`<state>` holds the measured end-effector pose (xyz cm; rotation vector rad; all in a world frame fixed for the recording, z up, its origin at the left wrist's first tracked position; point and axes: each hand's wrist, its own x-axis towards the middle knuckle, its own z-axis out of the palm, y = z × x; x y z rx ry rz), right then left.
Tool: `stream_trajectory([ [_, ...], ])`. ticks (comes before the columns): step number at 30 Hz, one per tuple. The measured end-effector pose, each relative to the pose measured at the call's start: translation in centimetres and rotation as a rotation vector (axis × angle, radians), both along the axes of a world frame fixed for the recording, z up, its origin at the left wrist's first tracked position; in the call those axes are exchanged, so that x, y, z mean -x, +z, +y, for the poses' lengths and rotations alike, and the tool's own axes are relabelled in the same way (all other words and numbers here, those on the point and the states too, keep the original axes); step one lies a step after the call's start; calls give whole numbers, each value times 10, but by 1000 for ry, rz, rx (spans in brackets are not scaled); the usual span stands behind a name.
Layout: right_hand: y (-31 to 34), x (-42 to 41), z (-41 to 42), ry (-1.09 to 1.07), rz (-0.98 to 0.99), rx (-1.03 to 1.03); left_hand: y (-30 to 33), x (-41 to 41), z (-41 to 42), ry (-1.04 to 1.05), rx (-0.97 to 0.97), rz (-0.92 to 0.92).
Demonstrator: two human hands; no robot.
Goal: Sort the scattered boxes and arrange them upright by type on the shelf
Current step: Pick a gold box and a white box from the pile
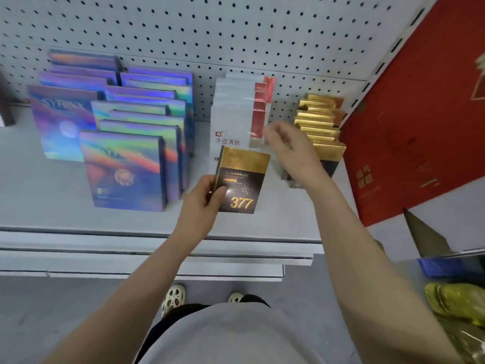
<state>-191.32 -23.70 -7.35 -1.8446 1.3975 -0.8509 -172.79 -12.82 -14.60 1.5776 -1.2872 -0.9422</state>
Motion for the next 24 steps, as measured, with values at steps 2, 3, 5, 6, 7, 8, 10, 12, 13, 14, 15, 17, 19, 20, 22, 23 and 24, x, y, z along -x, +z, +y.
stream_trajectory([
  [2,-3,16,18,93,12,-120,-3,15,-6,-36,-5,-21],
  [3,-7,25,23,109,38,-136,-3,23,-9,-65,-17,-36],
  [5,-12,45,28,89,47,-159,-2,40,-15,-136,-65,-81],
  [6,-14,56,28,77,44,-163,-3,49,-18,-166,-97,-110],
  [7,-15,66,27,64,49,-160,-3,57,-20,-190,-128,-138],
  [8,-14,76,27,46,62,-154,-3,65,-23,-212,-151,-156],
  [10,-13,92,24,4,102,-127,-3,79,-27,-264,-162,-148],
  [12,-11,100,20,-27,157,-75,-3,93,-32,-308,-166,-151],
  [13,-12,102,17,-37,202,-30,-3,98,-34,-323,-170,-163],
  [14,-14,103,13,-43,262,20,-4,104,-38,-333,-172,-174],
  [15,-16,103,11,-51,319,68,-4,108,-41,-342,-167,-181],
  [17,-23,103,6,-83,382,133,-6,113,-49,-358,-164,-187],
  [19,-30,101,4,-123,407,178,-7,115,-56,-356,-178,-191],
  [20,-33,100,5,-144,423,209,-8,116,-58,-354,-180,-195],
  [22,-38,98,6,-184,451,279,-9,116,-62,-361,-174,-209],
  [23,-40,97,7,-202,457,305,-11,116,-63,-367,-168,-218],
  [24,-41,97,9,-213,458,322,-12,116,-63,-374,-166,-227],
])
